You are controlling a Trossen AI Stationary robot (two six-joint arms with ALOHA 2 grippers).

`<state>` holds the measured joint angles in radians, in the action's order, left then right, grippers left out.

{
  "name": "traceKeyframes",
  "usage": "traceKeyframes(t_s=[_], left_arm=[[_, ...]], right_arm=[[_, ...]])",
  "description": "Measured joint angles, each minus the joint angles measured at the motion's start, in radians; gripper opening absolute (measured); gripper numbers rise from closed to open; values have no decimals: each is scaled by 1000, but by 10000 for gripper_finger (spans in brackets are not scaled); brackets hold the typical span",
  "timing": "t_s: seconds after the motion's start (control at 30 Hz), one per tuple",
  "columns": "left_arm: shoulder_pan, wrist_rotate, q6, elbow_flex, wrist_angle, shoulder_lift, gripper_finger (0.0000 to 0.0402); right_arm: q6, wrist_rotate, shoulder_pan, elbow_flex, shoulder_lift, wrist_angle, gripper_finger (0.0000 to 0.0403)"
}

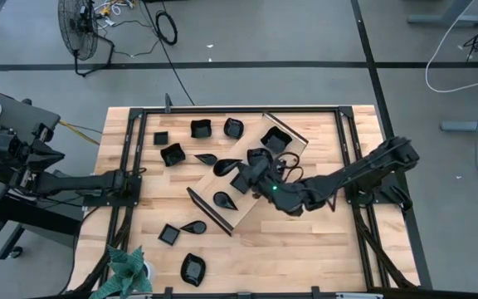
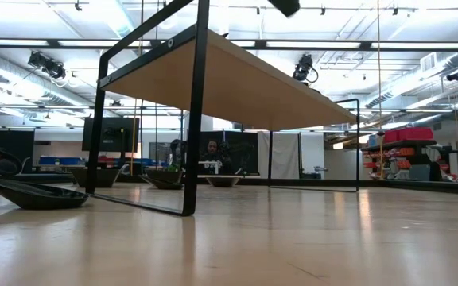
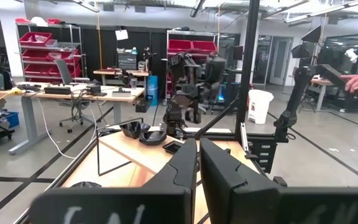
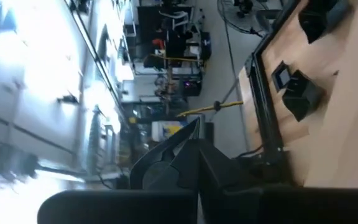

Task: Pick & Place Mini shaped plates
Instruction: Stack the black teardrop shaped plate on top of the black teardrop shaped plate on the shelf

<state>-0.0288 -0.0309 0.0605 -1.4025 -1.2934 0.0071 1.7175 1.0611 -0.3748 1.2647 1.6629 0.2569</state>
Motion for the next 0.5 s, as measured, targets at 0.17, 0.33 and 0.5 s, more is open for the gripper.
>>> traceKeyframes(t_s=[0.17, 0.33, 0.5], left_arm=[[0, 0, 0, 0, 0, 0, 25], [0, 0, 0, 0, 0, 0, 25], [0, 0, 0, 0, 0, 0, 25]], right_arm=[[-195, -32, 4, 130, 3, -182, 0], [-432, -108, 13, 225, 3, -272, 0], [-758, -334, 49, 285, 3, -290, 0]])
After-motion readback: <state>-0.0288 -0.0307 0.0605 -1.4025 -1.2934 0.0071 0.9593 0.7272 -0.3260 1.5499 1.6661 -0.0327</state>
